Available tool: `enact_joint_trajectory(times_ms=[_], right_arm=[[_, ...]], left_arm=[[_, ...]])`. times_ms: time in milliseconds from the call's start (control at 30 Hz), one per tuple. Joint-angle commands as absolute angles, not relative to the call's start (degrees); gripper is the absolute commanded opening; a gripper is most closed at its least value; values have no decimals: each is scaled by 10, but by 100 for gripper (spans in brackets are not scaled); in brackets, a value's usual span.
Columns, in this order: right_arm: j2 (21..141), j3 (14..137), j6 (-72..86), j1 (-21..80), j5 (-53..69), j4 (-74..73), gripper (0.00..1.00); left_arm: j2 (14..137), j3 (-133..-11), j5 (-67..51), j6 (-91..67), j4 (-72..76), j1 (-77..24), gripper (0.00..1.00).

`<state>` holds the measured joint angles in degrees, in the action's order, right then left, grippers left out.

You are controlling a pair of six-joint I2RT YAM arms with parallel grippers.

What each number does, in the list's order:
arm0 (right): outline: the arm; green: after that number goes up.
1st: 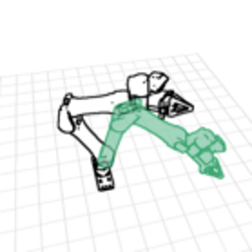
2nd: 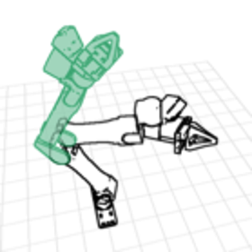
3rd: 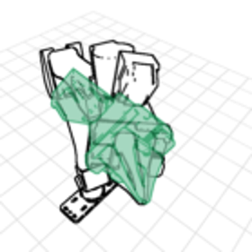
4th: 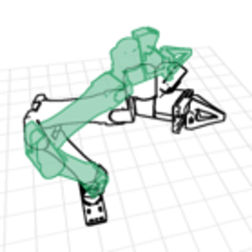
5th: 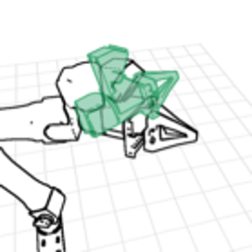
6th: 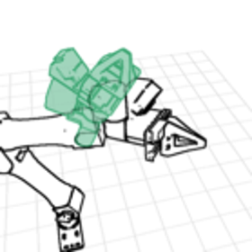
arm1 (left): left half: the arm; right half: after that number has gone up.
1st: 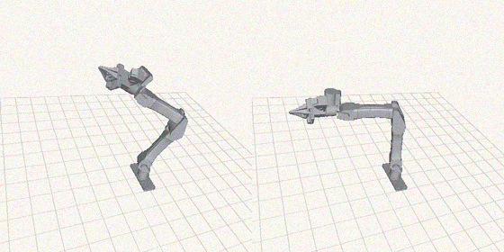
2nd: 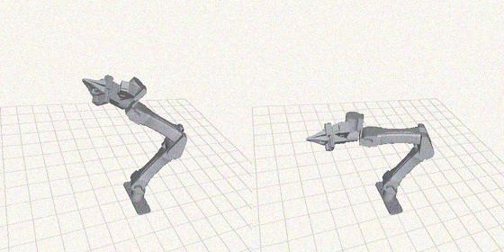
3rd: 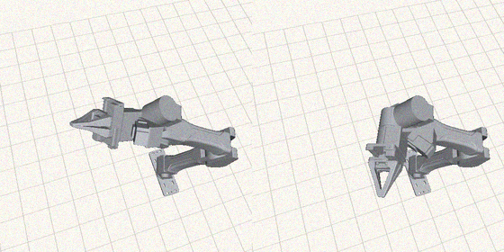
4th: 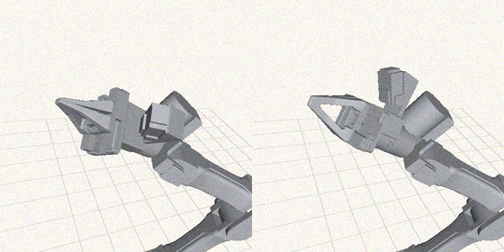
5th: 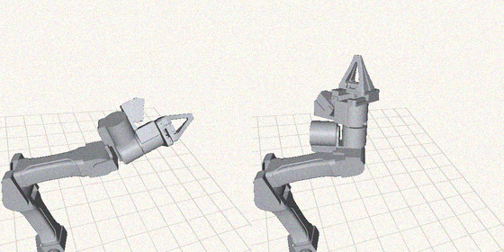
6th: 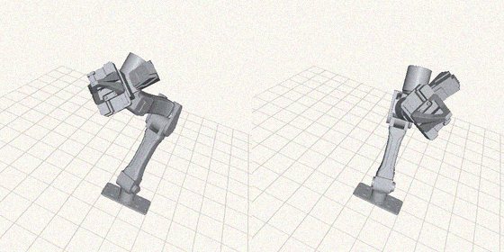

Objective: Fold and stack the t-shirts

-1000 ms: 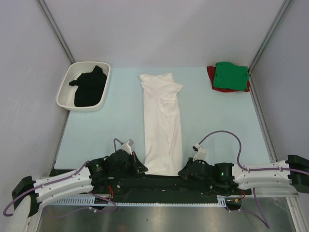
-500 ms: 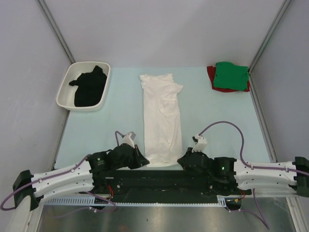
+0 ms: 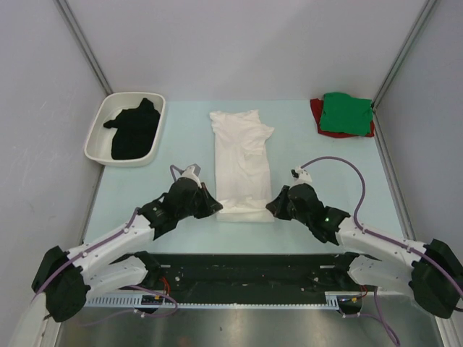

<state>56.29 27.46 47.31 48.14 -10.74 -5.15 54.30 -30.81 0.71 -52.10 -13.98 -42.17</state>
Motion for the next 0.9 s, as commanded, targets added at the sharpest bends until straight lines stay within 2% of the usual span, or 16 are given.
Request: enact_joint_trajectory(times_ms=[0,400,733,767,800,833,867], right_arm=[[640,337,410,440,-40,30,0],[829,434,379,340,32,98,0],[953,488,384,292,64,138,0],[963,498,386,282,62,145,0],[976,511,390,276,61,149,0],[990,523,397,270,62,155,0],[1018,556,399,257,61,166,0]], left_arm=[[601,-358,-26,-457,-67,-387,0],[794,-455,-106,-410,14,-281,0],[915,-502,-141,-403,47,-236,0],[925,-511,-138,-403,46,-233,5],[936,-530,-138,-403,45,-222,15],[958,-542,-140,-407,46,-214,33],[974,-555,-149,-410,46,-205,76]])
